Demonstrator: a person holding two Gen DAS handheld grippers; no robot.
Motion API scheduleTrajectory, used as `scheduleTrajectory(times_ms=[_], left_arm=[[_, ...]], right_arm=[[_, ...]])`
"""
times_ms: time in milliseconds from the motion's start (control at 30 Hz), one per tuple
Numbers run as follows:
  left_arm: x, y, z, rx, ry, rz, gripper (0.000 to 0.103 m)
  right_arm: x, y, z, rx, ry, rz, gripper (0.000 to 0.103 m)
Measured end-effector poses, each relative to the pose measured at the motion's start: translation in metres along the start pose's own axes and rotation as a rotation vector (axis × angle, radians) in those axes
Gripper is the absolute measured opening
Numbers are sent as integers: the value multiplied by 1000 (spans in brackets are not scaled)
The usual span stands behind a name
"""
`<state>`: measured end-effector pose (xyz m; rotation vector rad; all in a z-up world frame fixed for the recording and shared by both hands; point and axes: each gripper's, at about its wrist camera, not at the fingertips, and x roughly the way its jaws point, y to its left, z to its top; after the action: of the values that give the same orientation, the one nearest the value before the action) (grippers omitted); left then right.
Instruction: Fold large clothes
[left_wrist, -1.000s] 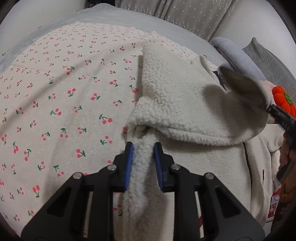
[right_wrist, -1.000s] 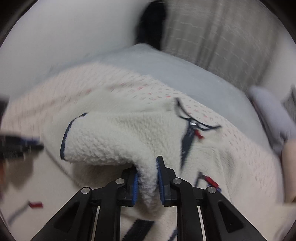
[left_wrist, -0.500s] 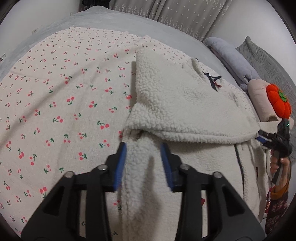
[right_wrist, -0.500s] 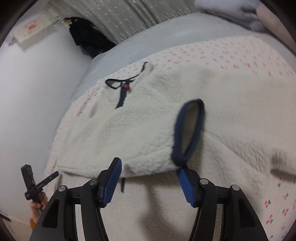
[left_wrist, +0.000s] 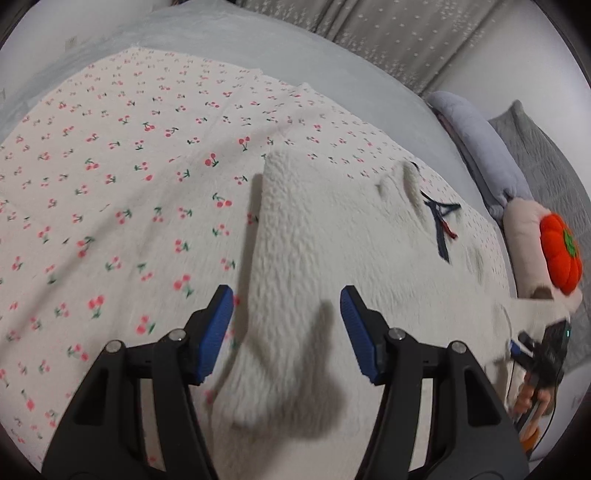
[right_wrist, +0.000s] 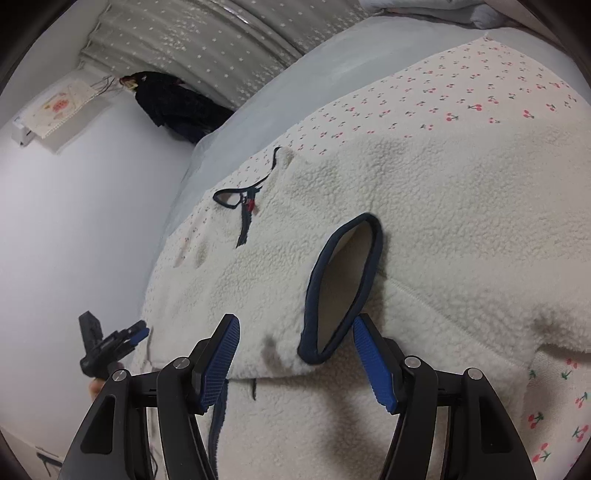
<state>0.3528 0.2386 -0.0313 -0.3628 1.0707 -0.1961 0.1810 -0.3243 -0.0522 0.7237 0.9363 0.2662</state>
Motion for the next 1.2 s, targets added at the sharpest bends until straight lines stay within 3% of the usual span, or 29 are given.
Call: scheduleTrajectory(times_ms=[167, 233, 300, 333, 400, 500, 567, 633, 700, 833, 933, 1000, 1200], left_arm=[[34, 9, 17, -80, 45, -33, 61], [41, 12, 18, -132, 43, -62, 51], [44, 12, 15, -175, 17, -105, 28], [42, 9, 12, -170, -8, -121, 22], [30, 4, 5, -159, -91, -116, 20], [12, 11, -9, -205, -232, -145, 19], [14, 11, -17, -192, -272, -103, 20], [34, 7, -22, -136, -228, -14, 20], [46, -4, -28, -43, -245, 92, 25], [39, -20, -27, 23, -246, 193, 34], [24, -36, -32, 84, -259, 259, 50], [10, -50, -37, 123, -275, 267, 59], [9, -112, -61, 255, -238, 177, 65]], right_arm=[[-6, -26, 12, 94, -9, 63, 66], [9, -28, 15, 93, 26, 57, 66], [26, -25, 14, 81, 56, 48, 66], [35, -20, 13, 59, 66, 31, 62], [44, -5, 9, -35, 59, -27, 13], [31, 17, 1, -163, -61, -77, 12], [25, 21, -1, -212, -107, -146, 11], [42, 18, -5, -254, -49, -265, 11], [58, 16, -11, -307, -17, -340, 13], [51, 17, -11, -297, -31, -343, 18], [34, 16, -12, -266, -32, -344, 36], [23, 22, -16, -274, -64, -349, 51], [12, 49, -26, -352, -81, -345, 62]])
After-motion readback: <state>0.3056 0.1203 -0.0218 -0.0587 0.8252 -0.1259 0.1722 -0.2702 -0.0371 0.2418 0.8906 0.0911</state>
